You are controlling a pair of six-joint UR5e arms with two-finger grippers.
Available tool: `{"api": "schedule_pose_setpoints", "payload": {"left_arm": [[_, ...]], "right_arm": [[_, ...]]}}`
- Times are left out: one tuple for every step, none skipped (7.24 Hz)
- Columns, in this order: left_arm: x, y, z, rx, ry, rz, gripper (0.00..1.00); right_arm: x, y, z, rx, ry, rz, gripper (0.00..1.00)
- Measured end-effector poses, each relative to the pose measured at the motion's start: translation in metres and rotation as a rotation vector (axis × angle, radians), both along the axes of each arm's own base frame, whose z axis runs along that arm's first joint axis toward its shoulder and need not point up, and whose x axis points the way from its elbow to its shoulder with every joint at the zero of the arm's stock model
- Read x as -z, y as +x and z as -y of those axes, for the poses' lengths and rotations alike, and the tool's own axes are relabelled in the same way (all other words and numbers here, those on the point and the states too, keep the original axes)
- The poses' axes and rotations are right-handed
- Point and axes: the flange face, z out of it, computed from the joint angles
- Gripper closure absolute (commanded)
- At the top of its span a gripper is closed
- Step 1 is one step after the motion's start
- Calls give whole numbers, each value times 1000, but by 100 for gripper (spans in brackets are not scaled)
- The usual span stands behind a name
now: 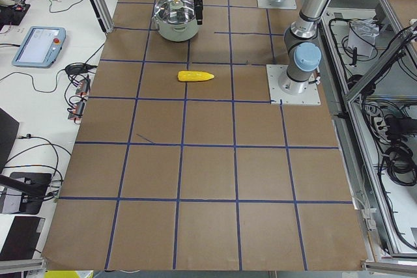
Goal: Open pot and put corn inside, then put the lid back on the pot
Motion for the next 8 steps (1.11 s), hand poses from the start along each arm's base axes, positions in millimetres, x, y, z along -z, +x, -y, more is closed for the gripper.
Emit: {"api": "schedule_pose_setpoints", "payload": {"left_arm": [[1, 0, 1, 0, 2, -2, 0], [1, 0, 1, 0, 1, -3, 0], [1, 0, 1, -1, 0, -4, 0], [1, 1, 2, -2, -1, -4, 0], [7, 4, 5, -1, 6, -10, 0], [19, 9, 13, 2, 24, -21, 0], [33, 19, 24, 12, 35, -34, 0], [45, 31, 34, 32, 37, -46, 0]], "right_arm": [[0, 0, 0, 0, 0, 0, 0], [0, 0, 0, 0, 1, 0, 0], [0, 0, 0, 1, 1, 0, 0], [0, 0, 0, 1, 1, 0, 0], [0, -1, 0, 1, 1, 0, 0], [0, -1, 0, 1, 1, 0, 0], [0, -1, 0, 0, 1, 0, 0], [1, -1, 0, 0, 2, 0, 0]]}}
